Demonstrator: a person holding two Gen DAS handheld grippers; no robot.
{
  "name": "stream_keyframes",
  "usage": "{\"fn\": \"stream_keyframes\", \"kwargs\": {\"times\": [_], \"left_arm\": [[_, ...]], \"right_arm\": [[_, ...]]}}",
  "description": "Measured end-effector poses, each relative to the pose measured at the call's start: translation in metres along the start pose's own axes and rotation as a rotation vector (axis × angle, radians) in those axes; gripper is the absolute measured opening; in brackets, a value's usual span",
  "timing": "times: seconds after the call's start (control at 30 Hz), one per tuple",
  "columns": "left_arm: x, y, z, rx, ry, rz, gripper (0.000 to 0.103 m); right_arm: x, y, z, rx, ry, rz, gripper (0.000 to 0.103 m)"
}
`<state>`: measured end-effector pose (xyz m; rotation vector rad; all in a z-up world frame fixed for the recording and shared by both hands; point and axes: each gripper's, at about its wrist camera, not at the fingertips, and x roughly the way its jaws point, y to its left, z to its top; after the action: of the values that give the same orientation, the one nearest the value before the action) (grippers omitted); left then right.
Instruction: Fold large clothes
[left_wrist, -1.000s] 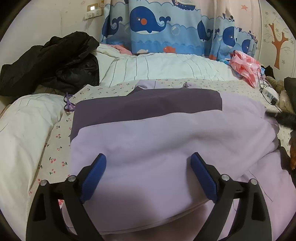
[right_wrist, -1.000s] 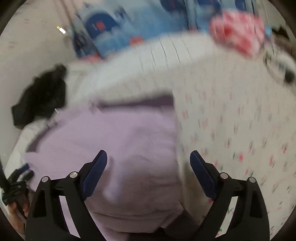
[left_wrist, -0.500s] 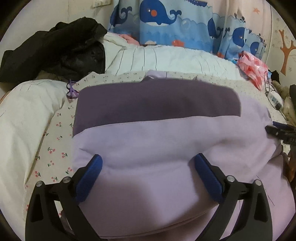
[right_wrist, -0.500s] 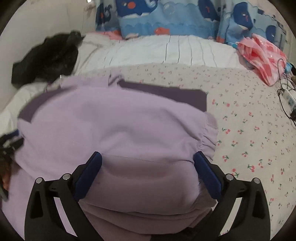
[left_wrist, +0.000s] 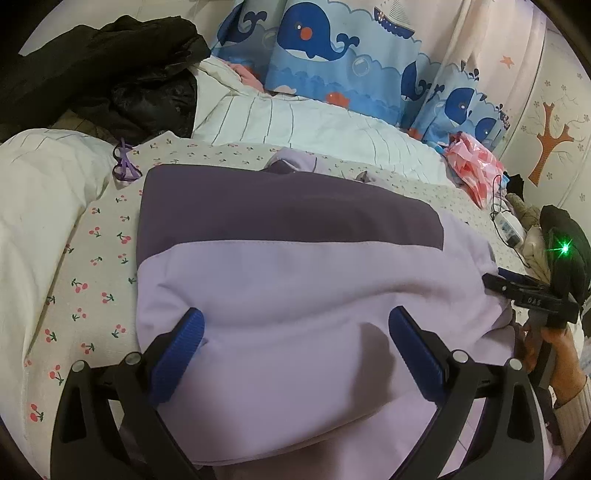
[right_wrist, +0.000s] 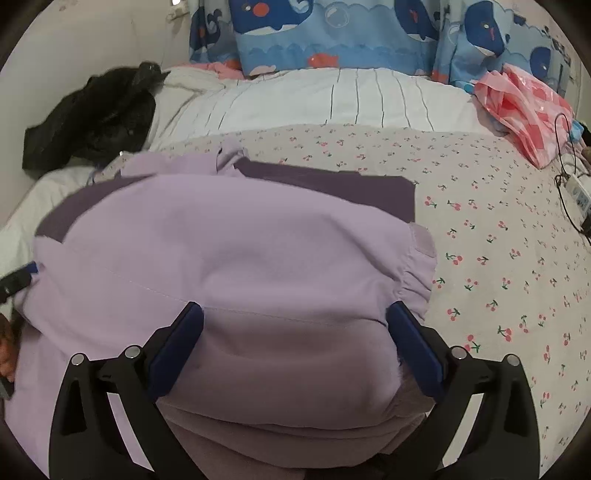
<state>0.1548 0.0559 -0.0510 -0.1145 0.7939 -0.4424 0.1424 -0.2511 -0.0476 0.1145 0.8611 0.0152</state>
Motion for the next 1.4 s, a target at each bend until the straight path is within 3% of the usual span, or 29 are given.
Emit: {"fn": "stream_keyframes", "kwargs": {"times": [0.1, 0.13, 0.17, 0.23, 0.33, 0.4, 0.5, 0.57, 0.63, 0.67, 0.77, 1.0, 1.1, 1.2, 1.4], "left_arm": [[-0.009, 0.003, 0.003, -0.023, -0.031, -0.023, 0.096], [-0.008, 0.004, 0.003, -0.017, -0.029, 0.008, 0.096], [-0.002, 0.003, 0.002, 0.003, -0.009, 0.062, 0.096], [0.010, 0.000, -0.004, 0.039, 0.018, 0.116, 0.096], [0.019, -0.016, -0.011, 0.135, 0.023, 0.197, 0.096], [0.011, -0.017, -0.009, 0.123, 0.016, 0.176, 0.096], [-0.008, -0.012, -0.002, 0.067, -0.044, 0.070, 0.096], [-0.012, -0.012, -0.001, 0.072, -0.061, 0.060, 0.096], [0.001, -0.012, -0.004, 0.085, -0.014, 0.101, 0.096], [0.016, -0.010, -0.009, 0.102, 0.035, 0.133, 0.096], [0.021, -0.018, -0.014, 0.155, 0.030, 0.177, 0.096], [-0.034, -0.010, -0.014, 0.077, 0.064, 0.085, 0.096], [-0.073, -0.002, -0.035, 0.053, 0.067, 0.032, 0.096], [-0.109, 0.013, -0.067, 0.026, 0.103, 0.012, 0.096], [-0.160, 0.020, -0.137, 0.012, 0.223, 0.051, 0.096]], "right_arm": [[-0.027, -0.006, 0.004, 0.048, -0.124, 0.027, 0.096], [-0.030, -0.004, 0.004, 0.042, -0.131, 0.016, 0.096], [-0.027, -0.002, 0.005, 0.029, -0.115, 0.000, 0.096], [0.002, 0.001, -0.002, -0.010, 0.018, -0.036, 0.096], [0.012, 0.000, -0.008, -0.023, 0.025, -0.031, 0.097], [0.001, -0.002, -0.002, -0.001, 0.006, -0.022, 0.097], [-0.021, -0.007, -0.001, 0.049, -0.088, 0.002, 0.097], [-0.009, -0.007, -0.003, 0.036, -0.043, -0.040, 0.097], [0.016, -0.010, -0.011, 0.037, 0.058, -0.032, 0.097], [0.023, -0.015, -0.015, 0.053, 0.064, -0.008, 0.097], [0.019, -0.021, -0.008, 0.066, 0.079, 0.020, 0.097], [-0.028, -0.038, -0.013, 0.147, 0.153, 0.152, 0.097], [-0.063, -0.050, -0.046, 0.100, 0.194, 0.179, 0.097], [-0.097, -0.077, -0.092, 0.062, 0.267, 0.153, 0.097], [-0.141, -0.112, -0.178, 0.113, 0.444, 0.286, 0.097]]}}
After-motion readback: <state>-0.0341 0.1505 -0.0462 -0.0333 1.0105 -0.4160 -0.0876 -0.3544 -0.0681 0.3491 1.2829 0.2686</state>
